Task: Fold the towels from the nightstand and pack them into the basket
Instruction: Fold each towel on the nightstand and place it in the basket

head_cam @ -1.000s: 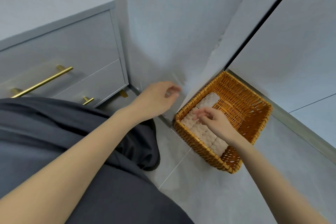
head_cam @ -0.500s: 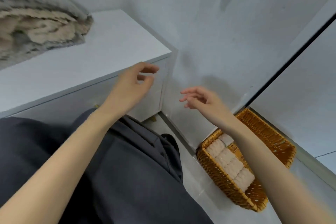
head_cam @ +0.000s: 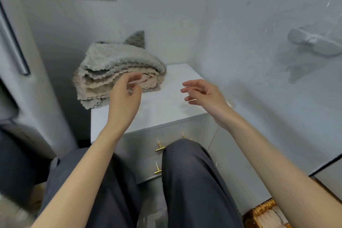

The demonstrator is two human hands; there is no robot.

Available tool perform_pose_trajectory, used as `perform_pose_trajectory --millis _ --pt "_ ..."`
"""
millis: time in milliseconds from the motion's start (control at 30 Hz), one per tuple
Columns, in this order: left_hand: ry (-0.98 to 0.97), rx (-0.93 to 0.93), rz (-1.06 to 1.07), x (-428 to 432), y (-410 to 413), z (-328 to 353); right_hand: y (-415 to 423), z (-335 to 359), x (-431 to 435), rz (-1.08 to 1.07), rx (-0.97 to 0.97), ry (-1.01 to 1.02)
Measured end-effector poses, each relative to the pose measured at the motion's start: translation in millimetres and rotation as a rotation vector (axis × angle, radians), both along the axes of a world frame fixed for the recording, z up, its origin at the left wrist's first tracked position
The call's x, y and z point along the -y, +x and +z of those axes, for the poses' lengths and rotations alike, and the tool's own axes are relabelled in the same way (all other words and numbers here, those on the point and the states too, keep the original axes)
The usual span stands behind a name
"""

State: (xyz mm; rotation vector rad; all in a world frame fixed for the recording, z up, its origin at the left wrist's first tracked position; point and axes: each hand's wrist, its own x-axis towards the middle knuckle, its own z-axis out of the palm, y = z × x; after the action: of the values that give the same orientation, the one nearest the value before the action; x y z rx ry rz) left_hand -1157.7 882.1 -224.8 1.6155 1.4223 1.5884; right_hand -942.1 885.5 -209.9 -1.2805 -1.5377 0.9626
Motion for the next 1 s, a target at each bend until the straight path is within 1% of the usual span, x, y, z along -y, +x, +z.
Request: perform_pose_trajectory --millis 133,200,333,433,467,567,700,733,800,900,1000 --pt "-0.021 -0.057 0.144 -15.4 -21.4 -12.3 -37.0 9.7 -28.3 0.006 0.036 0.073" --pt "-0.014 -0.122 0.181 -22.2 -26.9 -17.3 -56.5 13.2 -42.2 0.01 0.077 0.11" --pt "-0.057 -0.372 0.228 -35.2 -37.2 -26.1 -96.2 17.6 -70.6 0.044 0.145 0.222" --pt "-0.083 -0.547 0.291 -38.3 -45.6 -32.9 -124.7 18.6 -90.0 0.058 0.259 0.321" --pt "-0.088 -0.576 0.314 -38.6 -48.5 -34.2 -133.4 18.5 -96.5 0.066 0.315 0.359" --pt "-0.115 -0.584 0.333 -40.0 -53.3 -34.1 -151.1 15.3 -115.5 0.068 0.507 0.455" --pt "-0.145 -0.624 0.322 -43.1 -54.6 -34.7 -161.9 14.1 -132.3 0.003 0.562 0.472" --pt "-0.15 -0.631 0.32 -44.0 -54.4 -35.0 -163.8 14.8 -134.7 -0.025 0.554 0.476" --pt "-0.158 -0.639 0.319 -44.9 -52.7 -35.1 -165.2 18.7 -136.8 -0.069 0.474 0.462" --pt "-0.164 -0.649 0.328 -45.7 -50.9 -36.1 -157.7 27.4 -138.6 -0.165 0.274 0.416" --pt "-0.167 -0.658 0.319 -46.7 -48.3 -37.2 -137.9 33.9 -141.0 -0.284 0.113 0.362"
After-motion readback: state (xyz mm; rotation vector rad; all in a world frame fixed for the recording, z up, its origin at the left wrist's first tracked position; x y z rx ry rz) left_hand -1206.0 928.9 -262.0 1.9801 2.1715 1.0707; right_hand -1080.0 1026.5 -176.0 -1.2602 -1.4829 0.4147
